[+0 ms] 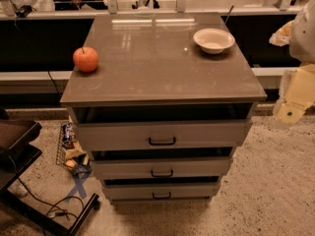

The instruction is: Move paper bowl near apple

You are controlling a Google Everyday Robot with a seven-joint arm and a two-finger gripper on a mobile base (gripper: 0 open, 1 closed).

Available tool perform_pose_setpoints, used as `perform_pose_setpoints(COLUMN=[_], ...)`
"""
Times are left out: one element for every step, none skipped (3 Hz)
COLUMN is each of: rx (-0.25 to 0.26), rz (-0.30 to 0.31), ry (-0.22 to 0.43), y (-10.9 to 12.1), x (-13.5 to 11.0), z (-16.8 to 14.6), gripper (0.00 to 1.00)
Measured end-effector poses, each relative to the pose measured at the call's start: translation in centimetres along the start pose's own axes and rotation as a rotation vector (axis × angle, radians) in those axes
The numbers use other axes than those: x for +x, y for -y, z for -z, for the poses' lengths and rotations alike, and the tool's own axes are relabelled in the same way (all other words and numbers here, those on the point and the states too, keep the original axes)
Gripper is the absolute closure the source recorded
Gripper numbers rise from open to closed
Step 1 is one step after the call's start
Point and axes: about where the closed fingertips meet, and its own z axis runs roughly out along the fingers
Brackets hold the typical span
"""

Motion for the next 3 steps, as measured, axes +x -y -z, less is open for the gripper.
perform_pose_setpoints(rx=[0.000,0.079,0.155], rz=[0.000,-0.001,0.019], ry=[0.000,0.008,0.046], y=[0.0,1.2,1.8], x=[0.0,-0.6,0.0], z=[0.0,-0.4,-2.7], gripper=[0.00,0.00,0.00])
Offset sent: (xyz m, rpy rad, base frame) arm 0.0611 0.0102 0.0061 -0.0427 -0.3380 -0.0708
